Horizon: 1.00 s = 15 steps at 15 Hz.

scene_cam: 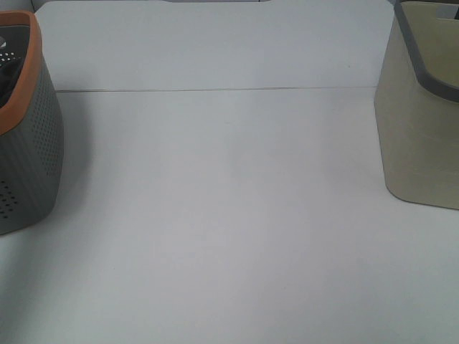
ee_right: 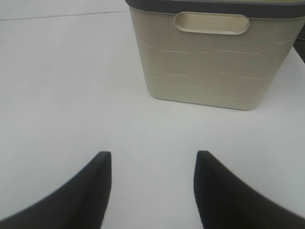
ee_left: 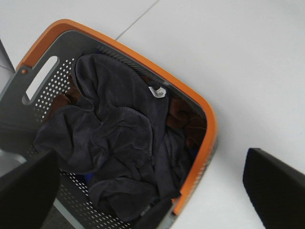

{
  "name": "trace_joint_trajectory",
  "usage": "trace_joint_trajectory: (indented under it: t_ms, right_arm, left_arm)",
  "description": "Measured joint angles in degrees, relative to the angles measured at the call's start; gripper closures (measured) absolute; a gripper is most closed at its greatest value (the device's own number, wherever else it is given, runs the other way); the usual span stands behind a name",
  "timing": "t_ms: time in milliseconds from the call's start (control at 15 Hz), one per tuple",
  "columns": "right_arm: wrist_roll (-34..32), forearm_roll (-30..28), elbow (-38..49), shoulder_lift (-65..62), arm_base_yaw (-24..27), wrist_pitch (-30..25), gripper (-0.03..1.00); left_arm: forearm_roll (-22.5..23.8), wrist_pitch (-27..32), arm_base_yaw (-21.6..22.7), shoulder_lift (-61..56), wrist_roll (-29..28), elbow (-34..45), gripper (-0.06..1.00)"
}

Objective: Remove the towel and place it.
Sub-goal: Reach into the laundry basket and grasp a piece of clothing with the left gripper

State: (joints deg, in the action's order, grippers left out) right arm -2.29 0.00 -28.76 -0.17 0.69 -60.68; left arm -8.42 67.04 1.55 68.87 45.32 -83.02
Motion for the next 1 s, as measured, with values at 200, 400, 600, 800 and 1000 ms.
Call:
trace_joint_trajectory:
  t_ms: [200, 400, 600, 800, 1000]
  right_arm:
    - [0.0, 0.0, 0.0, 0.0, 0.0, 0.0, 0.43]
    - [0.0, 0.0, 0.0, 0.0, 0.0, 0.0, 0.43]
    - [0.0, 0.0, 0.0, 0.0, 0.0, 0.0, 0.43]
    - [0.0, 0.0, 0.0, 0.0, 0.0, 0.0, 0.43]
    - [0.0, 0.0, 0.0, 0.0, 0.0, 0.0, 0.43]
  left_arm:
    - [0.1, 1.4, 0.0, 11.3, 7.9, -7.3, -0.05]
    - [0.1, 1.3, 1.4, 23.4, 15.8, -12.7, -0.05]
    - [1.3, -1.2, 5.0, 31.7, 22.9, -14.0, -0.05]
    - [5.2, -2.5, 7.8, 36.7, 24.1, -14.0, -0.05]
    - [12.7, -7.7, 8.7, 40.2, 24.4, -14.0, -0.05]
